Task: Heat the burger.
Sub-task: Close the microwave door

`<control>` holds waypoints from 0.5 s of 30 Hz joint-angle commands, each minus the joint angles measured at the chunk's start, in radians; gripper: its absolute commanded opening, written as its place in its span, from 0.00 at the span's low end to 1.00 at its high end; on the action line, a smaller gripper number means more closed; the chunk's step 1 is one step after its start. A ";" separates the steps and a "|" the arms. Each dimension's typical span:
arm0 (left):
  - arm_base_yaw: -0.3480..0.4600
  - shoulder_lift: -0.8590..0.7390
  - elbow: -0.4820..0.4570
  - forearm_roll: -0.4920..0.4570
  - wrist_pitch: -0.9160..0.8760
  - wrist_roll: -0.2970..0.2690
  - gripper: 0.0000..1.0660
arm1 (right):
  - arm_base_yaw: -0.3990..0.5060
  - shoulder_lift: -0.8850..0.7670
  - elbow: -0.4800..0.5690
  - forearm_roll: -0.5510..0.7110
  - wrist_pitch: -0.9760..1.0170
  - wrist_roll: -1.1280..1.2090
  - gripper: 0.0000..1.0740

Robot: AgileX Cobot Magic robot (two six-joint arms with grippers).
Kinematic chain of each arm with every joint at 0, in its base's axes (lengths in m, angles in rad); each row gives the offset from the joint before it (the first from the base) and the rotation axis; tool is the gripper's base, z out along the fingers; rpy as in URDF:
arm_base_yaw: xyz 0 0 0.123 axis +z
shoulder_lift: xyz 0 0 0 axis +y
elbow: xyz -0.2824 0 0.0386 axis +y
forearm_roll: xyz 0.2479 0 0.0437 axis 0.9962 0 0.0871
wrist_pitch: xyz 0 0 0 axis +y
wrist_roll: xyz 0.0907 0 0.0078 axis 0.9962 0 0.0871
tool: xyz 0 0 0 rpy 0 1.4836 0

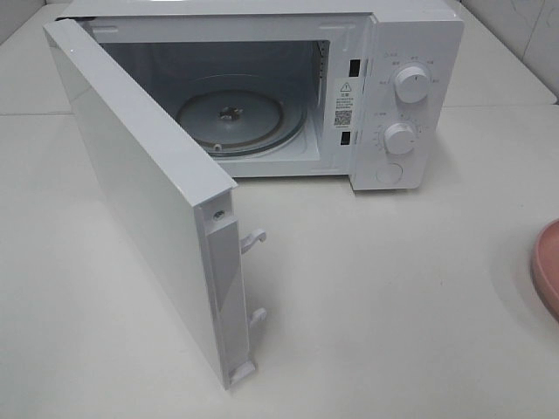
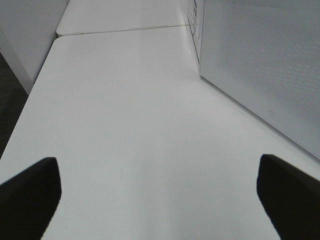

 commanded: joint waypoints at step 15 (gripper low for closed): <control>0.003 -0.019 0.005 -0.009 -0.007 -0.007 0.94 | -0.008 -0.061 0.002 0.038 0.008 -0.049 0.92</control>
